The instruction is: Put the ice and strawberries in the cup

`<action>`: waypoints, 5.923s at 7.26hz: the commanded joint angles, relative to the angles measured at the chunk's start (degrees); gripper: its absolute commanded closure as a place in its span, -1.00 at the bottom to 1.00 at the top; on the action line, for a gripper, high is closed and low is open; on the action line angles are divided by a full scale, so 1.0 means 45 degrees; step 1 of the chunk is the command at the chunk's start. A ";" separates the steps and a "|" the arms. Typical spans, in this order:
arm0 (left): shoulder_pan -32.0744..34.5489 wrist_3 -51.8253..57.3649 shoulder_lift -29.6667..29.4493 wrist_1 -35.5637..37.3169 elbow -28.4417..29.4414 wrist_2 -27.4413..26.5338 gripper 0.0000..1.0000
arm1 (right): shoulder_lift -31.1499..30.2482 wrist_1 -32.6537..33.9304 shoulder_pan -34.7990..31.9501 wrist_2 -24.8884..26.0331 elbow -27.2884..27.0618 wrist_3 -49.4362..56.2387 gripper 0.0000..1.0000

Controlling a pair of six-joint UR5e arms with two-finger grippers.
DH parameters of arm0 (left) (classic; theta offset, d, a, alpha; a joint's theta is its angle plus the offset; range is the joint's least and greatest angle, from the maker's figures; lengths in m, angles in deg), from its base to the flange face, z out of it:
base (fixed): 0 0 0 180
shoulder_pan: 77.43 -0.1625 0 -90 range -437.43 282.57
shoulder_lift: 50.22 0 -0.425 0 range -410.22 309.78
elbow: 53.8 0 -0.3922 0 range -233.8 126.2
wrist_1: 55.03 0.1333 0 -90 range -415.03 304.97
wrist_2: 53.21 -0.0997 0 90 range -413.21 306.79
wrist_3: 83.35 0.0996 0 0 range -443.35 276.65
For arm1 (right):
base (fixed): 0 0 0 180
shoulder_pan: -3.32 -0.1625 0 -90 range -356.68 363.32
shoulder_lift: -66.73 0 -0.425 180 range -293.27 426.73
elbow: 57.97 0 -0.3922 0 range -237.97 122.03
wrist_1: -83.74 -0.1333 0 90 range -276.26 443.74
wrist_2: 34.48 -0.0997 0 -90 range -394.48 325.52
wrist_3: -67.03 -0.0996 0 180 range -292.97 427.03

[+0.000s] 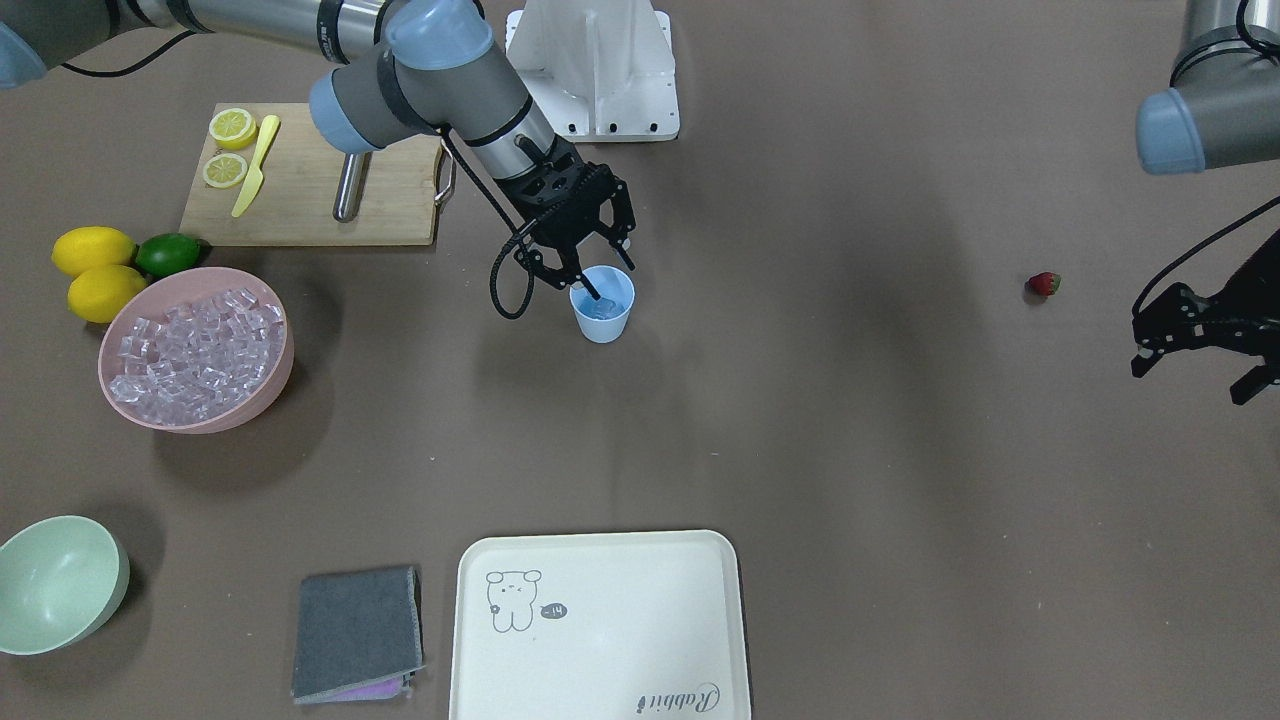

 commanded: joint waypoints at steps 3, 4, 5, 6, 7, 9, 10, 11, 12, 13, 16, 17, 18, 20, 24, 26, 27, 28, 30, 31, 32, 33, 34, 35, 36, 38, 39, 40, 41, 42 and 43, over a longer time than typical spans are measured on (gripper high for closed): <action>-0.0001 0.0012 0.0142 0.0117 -0.0027 0.0039 -0.96 | -0.0874 0.0018 -0.1808 -0.2388 -0.0720 0.0229 -0.99; -0.0001 0.0012 0.0162 0.0156 -0.0027 0.0039 -0.96 | -0.1088 0.0018 -0.2687 -0.3291 -0.0700 0.0733 -0.99; -0.0001 0.0031 0.0336 0.0156 0.0031 0.0484 -0.96 | -0.1535 0.0018 -0.3585 -0.3938 -0.0700 0.1318 -0.99; 0.0019 0.0070 0.0492 0.0098 0.0051 0.0662 -0.96 | -0.2061 0.0076 -0.4716 -0.4815 -0.0700 0.1865 -0.99; 0.0000 0.0109 0.0610 0.0059 0.0032 0.0606 -0.96 | -0.2395 0.0231 -0.6216 -0.6254 -0.0546 0.2509 -0.99; 0.0019 0.0032 0.0611 0.0098 -0.0045 0.0722 -0.96 | -0.3252 0.0661 -0.8468 -0.8061 -0.0116 0.4011 -0.99; 0.0000 0.0032 0.0592 0.0156 -0.0065 0.0761 -0.96 | -0.3877 0.0759 -0.9077 -0.8085 -0.0095 0.4793 -0.99; -0.0001 0.0012 0.0611 0.0176 -0.0027 0.0762 -0.96 | -0.4482 0.1050 -0.9566 -0.8182 -0.0114 0.5516 -0.99; -0.0001 0.0012 0.0882 0.0176 -0.0085 0.0762 -0.96 | -0.4798 0.1189 -0.9861 -0.8183 -0.0095 0.5697 -0.99; -0.0001 0.0012 0.1136 0.0156 -0.0085 0.0781 -0.96 | -0.4975 0.1461 -1.0212 -0.8299 -0.0095 0.6260 -0.99; -0.0195 0.0012 0.2094 0.0039 -0.0066 0.1616 -0.96 | -0.5582 0.1835 -1.0763 -0.8710 -0.0153 0.7574 -0.99; -0.0370 0.0012 0.2231 0.0058 -0.0046 0.1950 -0.95 | -0.5544 0.1835 -1.0762 -0.8730 -0.0211 0.7574 -0.99; -0.0623 -0.0007 0.2329 0.0039 -0.0085 0.1992 -0.95 | -0.5563 0.1796 -1.0762 -0.8691 -0.0289 0.7574 -0.99; -0.1229 0.0012 0.2310 0.0039 0.0012 0.1992 -0.95 | -0.5427 0.1795 -1.0762 -0.8516 -0.0271 0.7574 -0.99; -0.1912 0.0091 0.2291 0.0019 0.0597 0.1875 -0.91 | -0.5367 0.1795 -1.0762 -0.7891 -0.0251 0.7574 -0.99; -0.2478 0.0012 0.2213 0.0058 0.0753 0.1875 -0.91 | -0.5329 0.1815 -1.0724 -0.7367 -0.0309 0.7535 -0.99; -0.2616 0.0031 0.2290 0.0059 0.0813 0.1836 -0.91 | -0.5328 0.1796 -1.0646 -0.7015 -0.0290 0.7535 -0.99; -0.2869 0.0032 0.2349 0.0059 0.0813 0.1836 -0.91 | -0.5328 0.1795 -1.0606 -0.6895 -0.0290 0.7554 -0.99; -0.3008 0.0070 0.2369 0.0039 0.1279 0.1836 -0.91 | -0.5348 0.1757 -1.0509 -0.6544 -0.0309 0.7535 -0.99; -0.3008 0.0032 0.2427 0.0058 0.1321 0.1836 -0.91 | -0.5348 0.1737 -1.0508 -0.6523 -0.0310 0.7554 -0.99; -0.3028 0.0051 0.2543 0.0020 0.1340 0.1836 -0.92 | -0.5348 0.1737 -1.0508 -0.6445 -0.0310 0.7554 -0.99; -0.3125 0.0012 0.2564 0.0019 0.1341 0.1836 -0.92 | -0.5348 0.1737 -1.0508 -0.6329 -0.0310 0.7554 -0.99; -0.3145 -0.0046 0.2603 0.0019 0.1341 0.1855 -0.92 | -0.5348 0.1718 -1.0508 -0.6328 -0.0310 0.7535 -0.99; -0.3242 -0.0066 0.2603 0.0019 0.1341 0.1856 -0.92 | -0.5367 0.1717 -1.0450 -0.6192 -0.0310 0.7535 -0.99; -0.3398 -0.0279 0.2603 0.0019 0.1321 0.1856 -0.92 | -0.5367 0.1717 -1.0334 -0.6036 -0.0310 0.7516 -0.99; -0.3555 -0.0378 0.2719 0.0019 0.1282 0.1856 -0.81 | -0.5367 0.1698 -1.0235 -0.5860 -0.0310 0.7496 -0.99; -0.3594 -0.0359 0.2817 0.0000 0.1263 0.1856 -0.81 | -0.5348 0.1698 -1.0177 -0.5762 -0.0290 0.7496 -0.99; -0.3594 -0.0340 0.2876 0.0000 0.1263 0.1856 -0.78 | -0.5348 0.1698 -1.0138 -0.5742 -0.0290 0.7515 -0.99; -0.3594 -0.0359 0.3051 0.0000 0.1185 0.1875 -0.78 | -0.5367 0.1678 -1.0099 -0.5684 -0.0309 0.7496 -0.99; -0.3594 -0.0378 0.3072 0.0000 0.1184 0.1933 -0.78 | -0.5387 0.1659 -1.0040 -0.5586 -0.0310 0.7477 -0.99; -0.3594 -0.0359 0.3072 -0.0019 0.1146 0.1934 -0.67 | -0.5406 0.1659 -1.0020 -0.5585 -0.0310 0.7457 -0.99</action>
